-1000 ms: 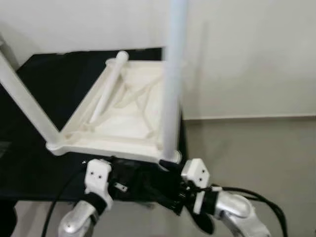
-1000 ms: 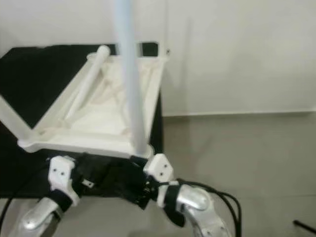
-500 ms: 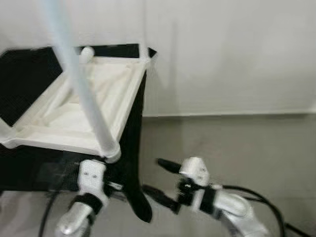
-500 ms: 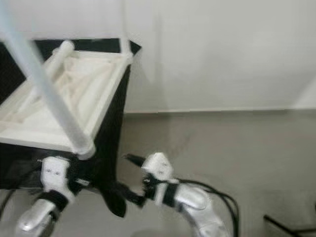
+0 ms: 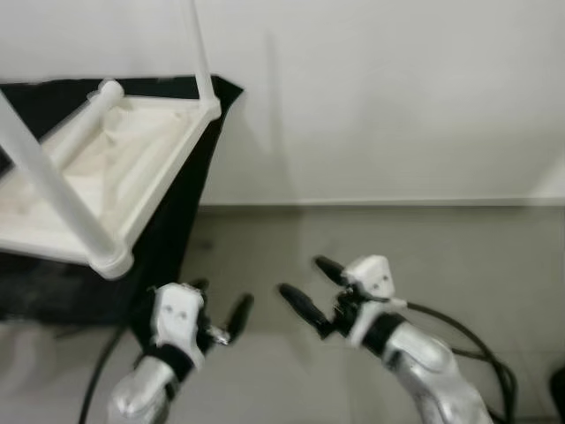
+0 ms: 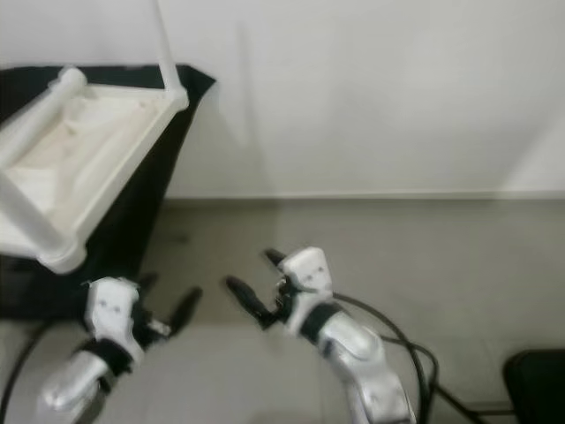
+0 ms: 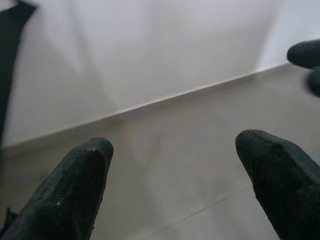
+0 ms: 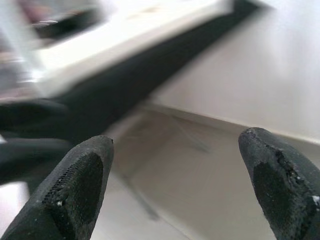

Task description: Building children table

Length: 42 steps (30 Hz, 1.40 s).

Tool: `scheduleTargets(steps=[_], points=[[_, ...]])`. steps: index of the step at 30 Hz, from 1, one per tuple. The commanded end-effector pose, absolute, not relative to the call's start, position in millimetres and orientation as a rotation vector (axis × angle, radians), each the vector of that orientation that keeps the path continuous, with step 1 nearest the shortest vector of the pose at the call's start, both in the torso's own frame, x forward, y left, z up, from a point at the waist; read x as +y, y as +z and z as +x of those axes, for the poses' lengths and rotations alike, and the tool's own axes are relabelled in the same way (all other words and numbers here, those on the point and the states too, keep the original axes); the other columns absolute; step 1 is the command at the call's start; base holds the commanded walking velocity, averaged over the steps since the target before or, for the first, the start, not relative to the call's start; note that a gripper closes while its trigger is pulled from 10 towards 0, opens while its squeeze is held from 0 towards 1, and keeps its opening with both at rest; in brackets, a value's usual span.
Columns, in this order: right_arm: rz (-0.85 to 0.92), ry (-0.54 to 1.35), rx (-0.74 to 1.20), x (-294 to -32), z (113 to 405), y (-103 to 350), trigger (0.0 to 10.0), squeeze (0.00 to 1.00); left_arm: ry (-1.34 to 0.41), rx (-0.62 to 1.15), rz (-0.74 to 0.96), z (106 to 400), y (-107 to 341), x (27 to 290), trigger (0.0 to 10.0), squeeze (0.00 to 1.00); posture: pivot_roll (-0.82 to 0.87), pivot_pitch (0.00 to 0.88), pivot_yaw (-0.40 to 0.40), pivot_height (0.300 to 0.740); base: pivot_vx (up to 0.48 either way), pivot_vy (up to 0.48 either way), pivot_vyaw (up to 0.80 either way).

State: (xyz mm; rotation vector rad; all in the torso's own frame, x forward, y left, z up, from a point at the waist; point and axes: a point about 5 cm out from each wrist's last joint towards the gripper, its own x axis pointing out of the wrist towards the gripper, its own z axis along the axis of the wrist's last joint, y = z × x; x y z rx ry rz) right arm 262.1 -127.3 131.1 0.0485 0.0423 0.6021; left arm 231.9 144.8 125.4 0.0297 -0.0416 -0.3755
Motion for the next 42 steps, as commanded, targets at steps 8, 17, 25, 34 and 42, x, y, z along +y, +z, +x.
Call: scheduleTargets(steps=[8, 17, 25, 34, 42], points=[[0.065, 0.484, 0.090, -129, 268, 125, 10.0, 0.00, -0.373, -0.027, 0.076, 235, 124, 144, 10.0, 0.00, -0.05, 0.200, 0.027, 0.740, 0.000, 0.000, 0.00], [0.071, 0.457, 0.086, -128, 271, 126, 10.0, 0.00, -0.411, -0.032, 0.120, 240, 122, 138, 10.0, 0.00, -0.05, 0.197, 0.024, 0.740, 0.063, 0.000, -0.61], [0.053, 0.468, 0.084, -125, 273, 126, 10.0, 0.00, -0.407, -0.040, 0.133, 246, 123, 137, 10.0, 0.00, -0.05, 0.195, 0.019, 0.740, 0.368, 0.000, -0.50], [0.067, 0.475, 0.082, -125, 275, 126, 10.0, 0.00, -0.397, -0.049, 0.130, 248, 122, 138, 10.0, 0.00, -0.05, 0.192, 0.017, 0.740, 0.429, 0.000, -0.15], [0.081, 0.497, 0.078, -123, 274, 126, 10.0, 0.00, -0.398, -0.049, 0.128, 248, 121, 138, 10.0, 0.00, -0.05, 0.185, 0.022, 0.740, 0.457, 0.000, 0.00]])
